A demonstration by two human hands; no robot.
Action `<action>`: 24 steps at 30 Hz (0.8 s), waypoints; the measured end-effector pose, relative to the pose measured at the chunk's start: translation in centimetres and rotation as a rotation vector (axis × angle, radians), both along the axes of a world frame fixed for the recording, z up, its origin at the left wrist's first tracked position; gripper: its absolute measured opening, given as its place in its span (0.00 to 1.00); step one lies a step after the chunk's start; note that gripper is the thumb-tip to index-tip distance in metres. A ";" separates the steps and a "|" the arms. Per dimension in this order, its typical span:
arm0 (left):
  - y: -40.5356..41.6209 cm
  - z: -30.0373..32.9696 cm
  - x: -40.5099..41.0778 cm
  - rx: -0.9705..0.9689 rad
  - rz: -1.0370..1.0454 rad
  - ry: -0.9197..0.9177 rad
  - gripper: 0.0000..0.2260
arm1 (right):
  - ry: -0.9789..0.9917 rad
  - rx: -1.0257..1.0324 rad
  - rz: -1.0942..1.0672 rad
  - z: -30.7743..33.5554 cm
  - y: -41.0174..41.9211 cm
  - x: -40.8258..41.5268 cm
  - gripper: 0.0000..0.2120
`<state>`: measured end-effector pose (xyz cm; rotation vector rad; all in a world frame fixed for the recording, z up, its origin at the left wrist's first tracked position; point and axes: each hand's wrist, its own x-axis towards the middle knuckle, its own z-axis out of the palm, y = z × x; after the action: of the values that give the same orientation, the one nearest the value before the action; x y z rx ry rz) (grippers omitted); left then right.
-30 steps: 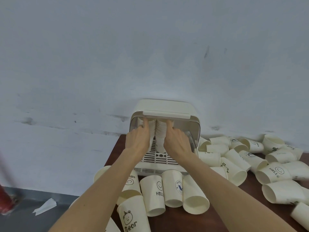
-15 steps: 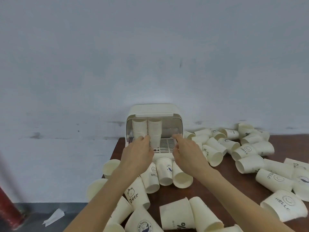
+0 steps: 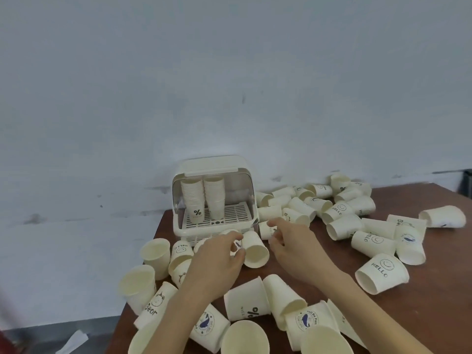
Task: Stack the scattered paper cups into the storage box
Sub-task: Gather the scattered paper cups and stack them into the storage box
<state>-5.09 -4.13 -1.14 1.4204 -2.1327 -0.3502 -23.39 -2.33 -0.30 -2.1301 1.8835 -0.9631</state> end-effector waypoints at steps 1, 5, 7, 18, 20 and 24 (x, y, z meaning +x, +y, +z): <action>0.4 -0.3 -0.1 0.009 -0.007 0.015 0.15 | 0.000 0.004 0.000 -0.3 0.5 0.0 0.14; 1.3 -1.3 -0.7 0.028 -0.025 0.049 0.13 | -0.022 0.042 -0.001 -1.5 1.5 -0.1 0.15; 1.5 -1.5 -1.0 0.031 -0.025 0.073 0.13 | -0.038 0.059 -0.002 -2.2 1.8 -0.2 0.16; 1.8 -2.6 -2.5 0.060 -0.070 0.117 0.13 | -0.081 0.078 -0.050 -3.8 2.1 -1.5 0.14; 1.3 -2.6 -2.9 0.071 -0.089 0.104 0.13 | -0.081 0.098 -0.067 -4.0 1.6 -2.0 0.15; -0.2 -2.2 -4.0 0.105 -0.124 0.024 0.13 | -0.101 0.131 -0.076 -4.0 0.1 -3.0 0.16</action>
<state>-9.10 -4.32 -3.38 1.3357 -2.2168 -0.5310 -26.37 -2.24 -4.29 -1.9134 1.9337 -0.9155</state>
